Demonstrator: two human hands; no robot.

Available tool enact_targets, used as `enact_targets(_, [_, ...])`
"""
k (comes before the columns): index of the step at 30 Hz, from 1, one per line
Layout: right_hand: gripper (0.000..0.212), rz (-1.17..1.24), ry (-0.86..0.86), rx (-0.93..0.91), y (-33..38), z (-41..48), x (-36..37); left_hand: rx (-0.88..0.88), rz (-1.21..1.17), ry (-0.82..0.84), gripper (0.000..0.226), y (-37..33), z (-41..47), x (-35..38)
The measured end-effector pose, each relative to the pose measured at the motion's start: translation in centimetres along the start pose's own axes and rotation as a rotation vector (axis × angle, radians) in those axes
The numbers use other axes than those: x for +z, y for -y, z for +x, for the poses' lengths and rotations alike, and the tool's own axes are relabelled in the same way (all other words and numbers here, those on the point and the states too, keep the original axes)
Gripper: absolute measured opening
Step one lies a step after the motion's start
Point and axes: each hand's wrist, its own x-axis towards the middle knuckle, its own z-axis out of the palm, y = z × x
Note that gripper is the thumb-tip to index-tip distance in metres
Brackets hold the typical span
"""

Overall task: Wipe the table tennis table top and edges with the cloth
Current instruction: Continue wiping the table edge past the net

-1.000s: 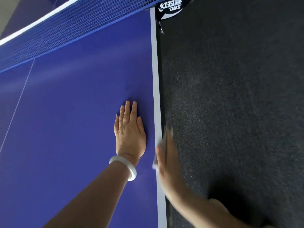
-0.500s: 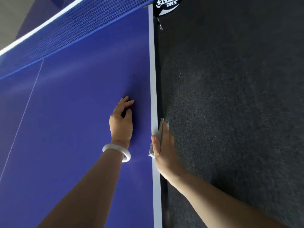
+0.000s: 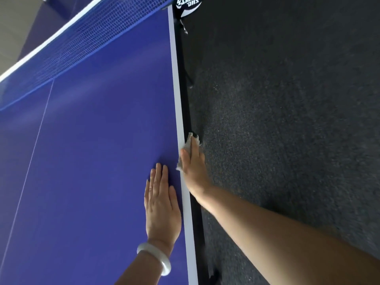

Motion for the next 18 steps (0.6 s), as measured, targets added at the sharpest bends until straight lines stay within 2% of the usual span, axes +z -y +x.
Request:
enact_targets(4, [0.051,0.06,-0.005,-0.139,-4.2,-9.9,0.2,-0.001,-0.055,-0.007,0.055,0.3,-0.1,0.2])
enact_targets(6, [0.046,0.05,0.089,-0.082,-7.0,-15.5,-0.3,0.013,-0.057,-0.02,0.053,0.5,-0.1,0.2])
enact_targets(9, [0.052,-0.033,0.242,0.04,-8.3,-20.0,-1.3,0.03,-0.058,-0.026,0.052,0.5,-0.1,0.0])
enact_targets(18, [0.063,0.132,0.113,-0.04,-1.3,-7.1,-1.4,0.04,-0.044,-0.008,0.054,0.3,0.0,-0.2])
